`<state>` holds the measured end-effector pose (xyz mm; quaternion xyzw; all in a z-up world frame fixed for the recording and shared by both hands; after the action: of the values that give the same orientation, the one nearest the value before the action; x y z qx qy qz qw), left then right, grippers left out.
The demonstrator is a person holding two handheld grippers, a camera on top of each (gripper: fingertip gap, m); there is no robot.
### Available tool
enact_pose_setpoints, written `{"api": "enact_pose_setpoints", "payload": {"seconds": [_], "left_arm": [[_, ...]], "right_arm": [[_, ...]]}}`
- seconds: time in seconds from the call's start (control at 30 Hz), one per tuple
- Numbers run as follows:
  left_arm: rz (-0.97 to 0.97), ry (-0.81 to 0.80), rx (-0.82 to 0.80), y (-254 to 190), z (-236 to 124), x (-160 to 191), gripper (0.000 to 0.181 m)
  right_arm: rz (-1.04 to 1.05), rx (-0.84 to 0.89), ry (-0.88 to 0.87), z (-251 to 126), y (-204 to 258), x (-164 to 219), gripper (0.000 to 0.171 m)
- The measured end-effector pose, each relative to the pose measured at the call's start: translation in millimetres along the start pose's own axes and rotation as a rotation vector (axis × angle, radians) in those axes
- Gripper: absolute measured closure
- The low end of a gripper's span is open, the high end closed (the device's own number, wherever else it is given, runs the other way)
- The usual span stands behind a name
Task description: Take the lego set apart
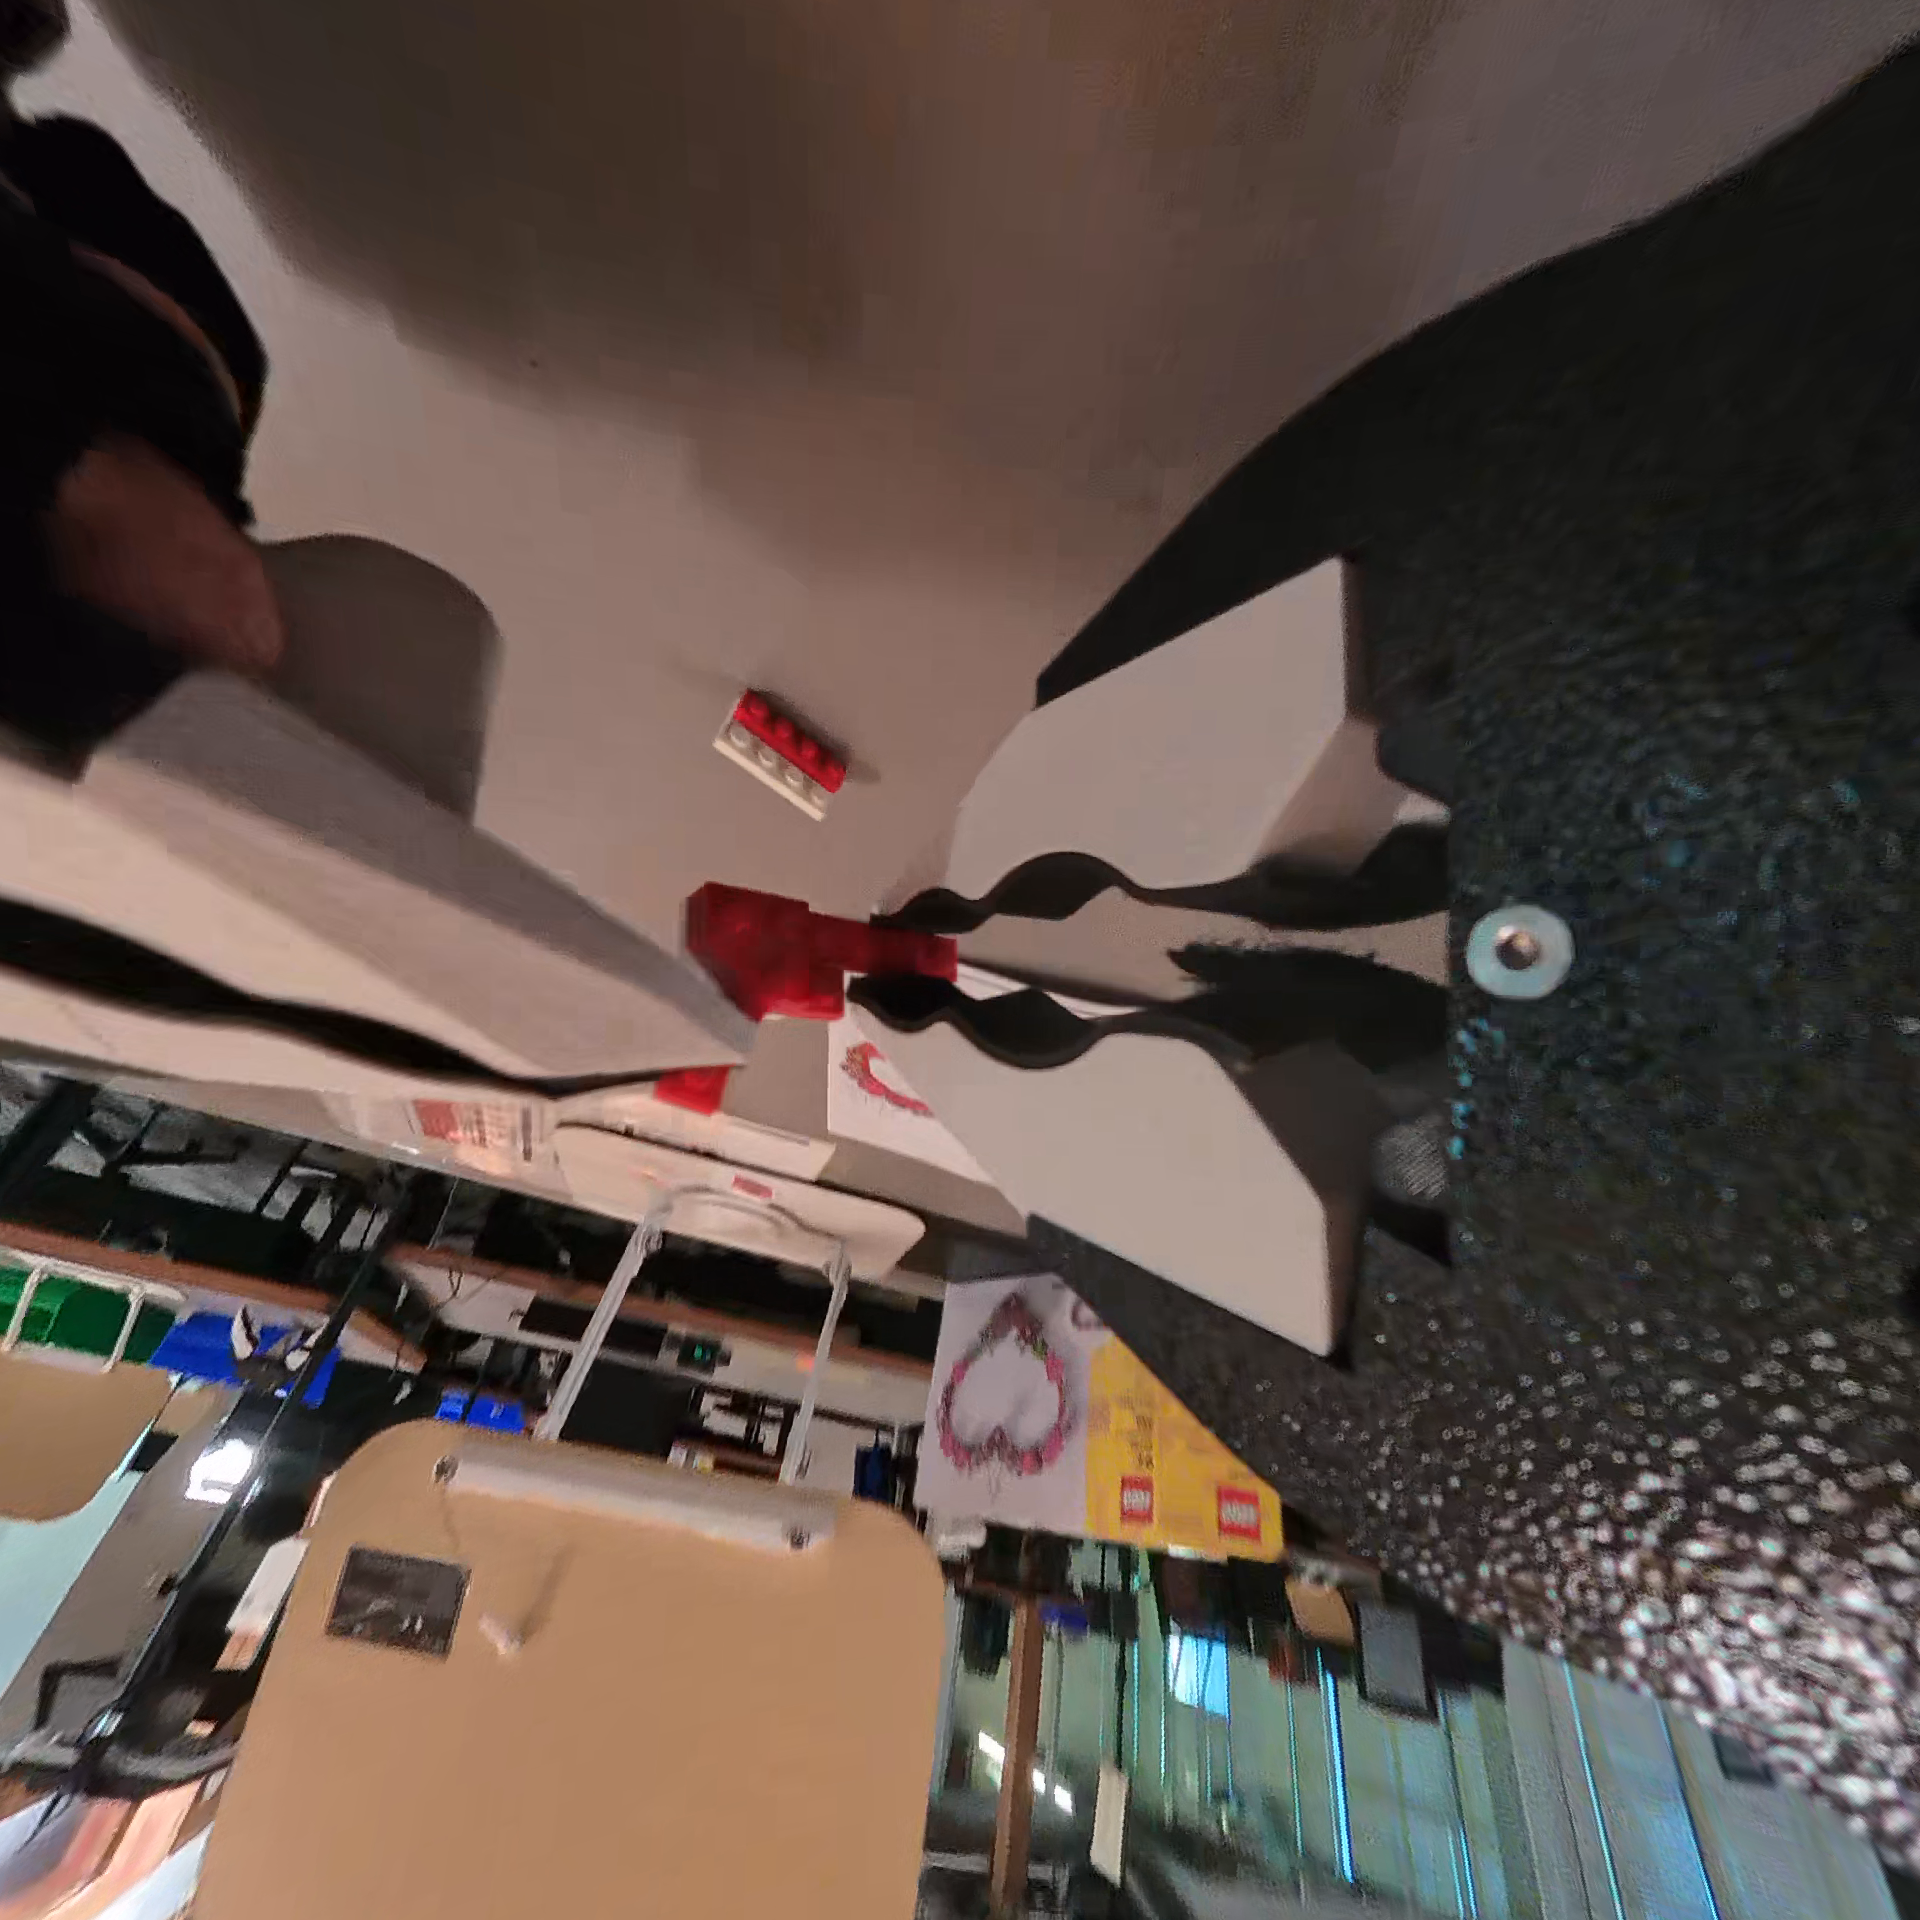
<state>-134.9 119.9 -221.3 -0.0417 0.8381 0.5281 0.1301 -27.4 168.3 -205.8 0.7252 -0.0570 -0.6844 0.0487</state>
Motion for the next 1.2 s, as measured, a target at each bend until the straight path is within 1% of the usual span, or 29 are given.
{"api": "enact_pose_setpoints", "payload": {"seconds": [0.07,0.17,0.37,0.5,0.6,0.63,0.67,0.73,0.8,0.83,0.87,0.9,0.97,1.1,1.17,1.2], "left_arm": [[-0.057,-0.036,0.040,-2.0,6.3,0.1,0.175],[-0.151,-0.098,0.100,-6.1,13.7,1.2,0.175],[-0.353,-0.217,0.227,-15.5,27.0,6.9,0.176],[-0.384,-0.252,0.275,-22.4,31.3,9.4,0.176],[-0.379,-0.287,0.299,-22.9,30.9,8.6,0.176],[-0.363,-0.304,0.302,-23.6,30.2,7.9,0.176],[-0.338,-0.328,0.305,-24.8,29.0,7.2,0.176],[-0.318,-0.384,0.318,-27.2,25.3,6.1,0.175],[-0.371,-0.463,0.362,-25.7,20.3,5.2,0.175],[-0.416,-0.513,0.396,-24.1,18.3,5.1,0.171],[-0.465,-0.556,0.420,-21.8,17.2,5.4,0.164],[-0.497,-0.598,0.450,-20.6,15.7,5.0,0.163],[-0.522,-0.651,0.464,-18.4,13.2,3.2,0.166],[-0.547,-0.670,0.445,-15.7,12.3,-0.4,0.176],[-0.503,-0.615,0.399,-16.7,13.9,-1.2,0.178],[-0.433,-0.560,0.339,-17.3,14.4,-1.6,0.178]], "right_arm": [[-0.166,0.047,0.034,0.2,6.2,2.0,0.169],[-0.325,0.074,0.078,0.7,10.9,7.0,0.169],[-0.737,0.151,0.229,8.0,24.0,20.1,0.170],[-0.998,0.191,0.316,9.5,32.6,31.9,0.169],[-1.144,0.213,0.330,6.0,37.8,35.9,0.169],[-1.144,0.206,0.321,4.3,38.7,36.2,0.168],[-1.083,0.179,0.298,2.7,38.7,35.9,0.169],[-0.816,0.077,0.225,-2.4,33.3,30.8,0.168],[-0.514,-0.046,0.139,-9.8,22.2,20.7,0.168],[-0.394,-0.103,0.089,-14.3,16.4,15.8,0.169],[-0.310,-0.148,0.041,-19.2,11.4,11.6,0.169],[-0.257,-0.176,0.009,-23.3,7.3,8.8,0.169],[-0.230,-0.207,-0.017,-28.7,4.0,6.6,0.169],[-0.290,-0.210,0.015,-29.4,7.3,8.1,0.169],[-0.314,-0.180,0.046,-29.7,5.4,9.2,0.169],[-0.321,-0.150,0.072,-30.5,2.9,10.0,0.168]]}}
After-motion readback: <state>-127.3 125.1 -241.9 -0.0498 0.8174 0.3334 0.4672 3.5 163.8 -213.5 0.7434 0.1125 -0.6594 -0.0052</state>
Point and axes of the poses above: each gripper's, where its closed fingertips meet, z out along the fingers, x out of its underside, y = z × x across the jaws, the point moved 8 cm from there along -z, back along the fingers, and after that the axes turned 13 degrees about z, right-handed, at the moved point
